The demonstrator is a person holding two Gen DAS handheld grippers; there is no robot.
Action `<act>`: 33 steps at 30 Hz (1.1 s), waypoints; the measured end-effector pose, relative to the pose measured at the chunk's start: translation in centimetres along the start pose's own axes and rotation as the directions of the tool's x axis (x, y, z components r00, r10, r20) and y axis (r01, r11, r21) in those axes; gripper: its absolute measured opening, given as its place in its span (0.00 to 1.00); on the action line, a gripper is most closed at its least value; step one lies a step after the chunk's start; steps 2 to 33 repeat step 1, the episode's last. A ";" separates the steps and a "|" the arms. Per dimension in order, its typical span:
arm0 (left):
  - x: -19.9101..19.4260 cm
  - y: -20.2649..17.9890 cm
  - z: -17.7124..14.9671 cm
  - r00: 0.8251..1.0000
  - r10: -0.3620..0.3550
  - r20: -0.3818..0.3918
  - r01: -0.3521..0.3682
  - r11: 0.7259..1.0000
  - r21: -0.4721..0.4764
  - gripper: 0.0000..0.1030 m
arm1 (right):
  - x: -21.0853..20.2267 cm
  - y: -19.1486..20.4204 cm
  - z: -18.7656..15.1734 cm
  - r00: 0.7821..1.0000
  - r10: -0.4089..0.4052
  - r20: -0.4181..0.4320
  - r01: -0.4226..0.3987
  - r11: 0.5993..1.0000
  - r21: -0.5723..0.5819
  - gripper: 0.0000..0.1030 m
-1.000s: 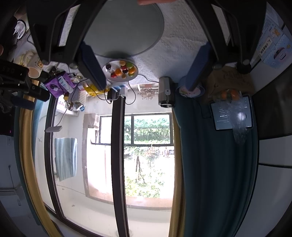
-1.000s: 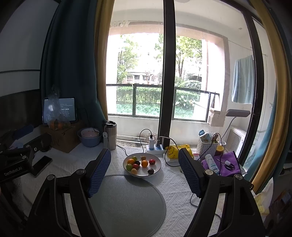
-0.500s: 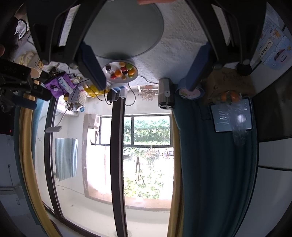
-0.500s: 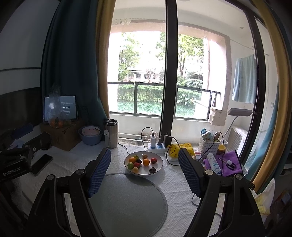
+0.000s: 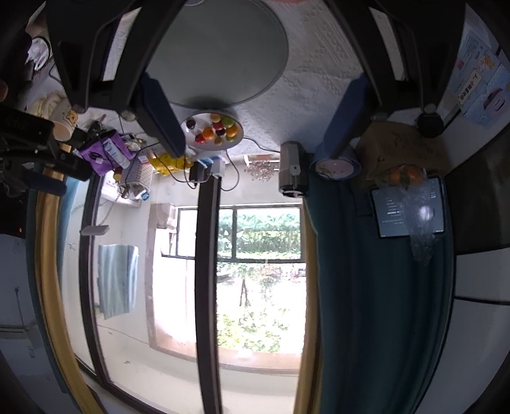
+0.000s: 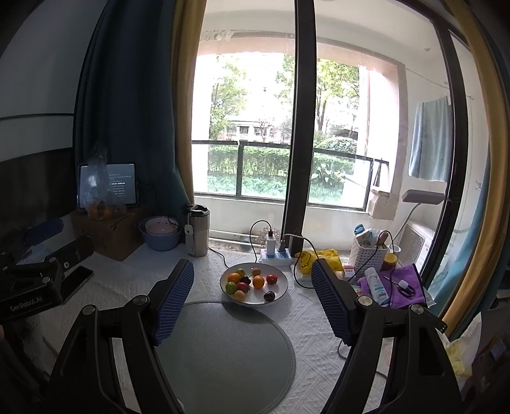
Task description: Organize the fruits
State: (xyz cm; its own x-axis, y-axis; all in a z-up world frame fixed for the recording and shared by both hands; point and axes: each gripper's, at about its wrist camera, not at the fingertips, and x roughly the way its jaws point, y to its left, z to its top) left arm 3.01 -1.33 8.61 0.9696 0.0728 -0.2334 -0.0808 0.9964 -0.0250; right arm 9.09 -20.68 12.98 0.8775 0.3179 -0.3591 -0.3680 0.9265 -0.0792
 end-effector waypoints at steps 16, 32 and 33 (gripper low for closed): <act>0.0 -0.1 0.0 1.000 -0.002 0.004 0.002 1.000 0.013 0.87 | 0.2 0.0 0.0 1.000 0.008 -0.001 -0.008 1.000 0.005 0.77; 0.0 -0.1 0.0 1.000 -0.002 0.004 0.002 1.000 0.013 0.87 | 0.2 0.0 0.0 1.000 0.008 -0.001 -0.008 1.000 0.005 0.77; 0.0 -0.1 0.0 1.000 -0.002 0.004 0.002 1.000 0.013 0.87 | 0.2 0.0 0.0 1.000 0.008 -0.001 -0.008 1.000 0.005 0.77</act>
